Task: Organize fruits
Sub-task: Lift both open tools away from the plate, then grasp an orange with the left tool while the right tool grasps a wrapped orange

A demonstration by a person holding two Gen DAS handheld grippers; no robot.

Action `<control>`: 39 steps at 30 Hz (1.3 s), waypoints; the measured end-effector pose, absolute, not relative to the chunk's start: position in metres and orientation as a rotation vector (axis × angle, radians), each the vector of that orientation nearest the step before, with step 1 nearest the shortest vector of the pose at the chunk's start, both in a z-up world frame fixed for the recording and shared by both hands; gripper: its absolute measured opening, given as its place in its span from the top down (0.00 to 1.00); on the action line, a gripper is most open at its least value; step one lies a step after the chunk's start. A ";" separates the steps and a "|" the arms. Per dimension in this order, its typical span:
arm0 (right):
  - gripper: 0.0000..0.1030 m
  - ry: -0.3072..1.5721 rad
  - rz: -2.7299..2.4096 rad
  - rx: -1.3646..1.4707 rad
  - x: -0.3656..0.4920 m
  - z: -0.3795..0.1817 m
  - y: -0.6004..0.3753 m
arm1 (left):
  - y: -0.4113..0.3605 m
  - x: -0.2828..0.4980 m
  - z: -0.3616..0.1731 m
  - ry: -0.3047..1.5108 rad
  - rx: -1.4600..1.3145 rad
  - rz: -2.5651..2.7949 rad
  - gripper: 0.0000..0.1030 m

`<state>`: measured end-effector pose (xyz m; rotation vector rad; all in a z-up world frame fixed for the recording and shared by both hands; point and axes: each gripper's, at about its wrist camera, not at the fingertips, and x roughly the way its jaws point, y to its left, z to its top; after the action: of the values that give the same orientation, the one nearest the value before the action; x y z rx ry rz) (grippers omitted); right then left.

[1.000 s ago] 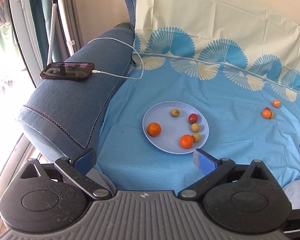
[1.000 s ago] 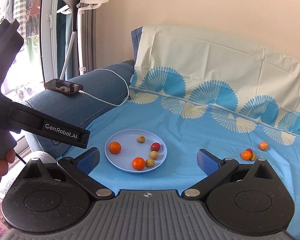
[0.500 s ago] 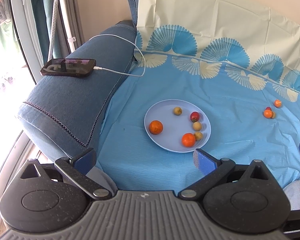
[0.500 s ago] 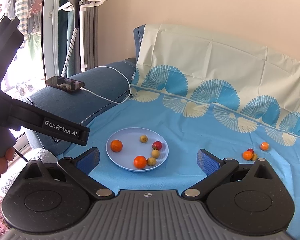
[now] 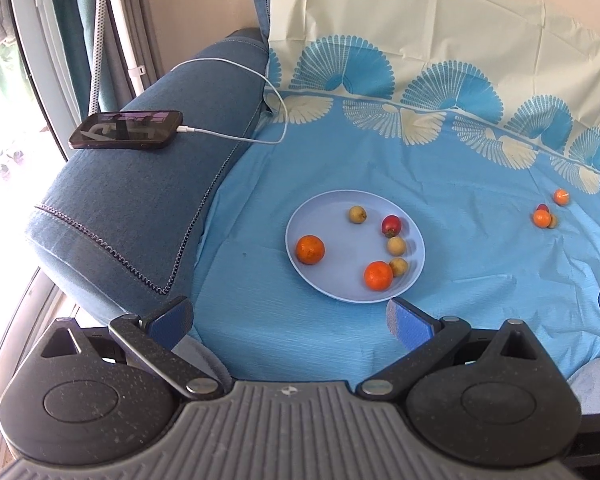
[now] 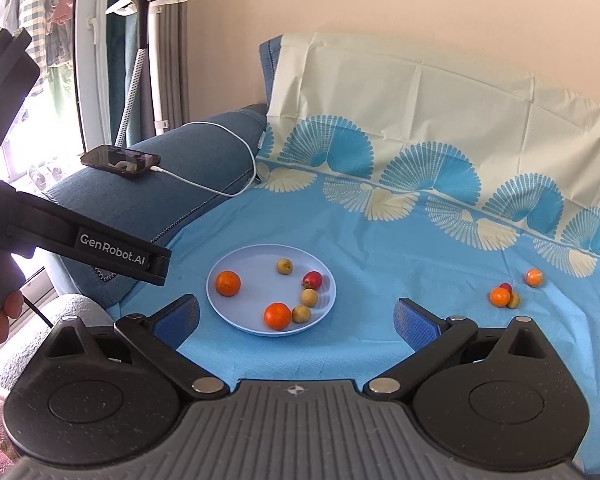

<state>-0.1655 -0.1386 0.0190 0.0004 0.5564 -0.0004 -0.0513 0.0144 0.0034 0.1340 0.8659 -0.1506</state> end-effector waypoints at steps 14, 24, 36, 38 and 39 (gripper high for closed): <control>0.01 0.556 -0.360 0.147 -0.163 -0.008 -0.267 | -0.119 0.004 -0.006 0.866 0.252 -0.335 0.00; 0.01 0.572 -0.590 0.232 -0.144 -0.050 -0.423 | -0.322 0.059 -0.070 0.835 0.440 -0.666 0.00; 0.01 0.674 -0.527 0.215 0.001 -0.162 -0.597 | -0.467 0.139 -0.194 0.924 0.594 -0.809 0.00; 0.01 0.694 -0.458 0.202 0.029 -0.177 -0.607 | -0.475 0.147 -0.202 0.934 0.593 -0.825 0.00; 0.01 0.698 -0.429 0.203 0.041 -0.184 -0.611 | -0.478 0.151 -0.206 0.935 0.590 -0.838 0.00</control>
<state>0.0409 -0.6107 -0.1836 0.2028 0.6984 -0.4292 0.1506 -0.4777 -0.2057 0.5901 0.9349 -0.8384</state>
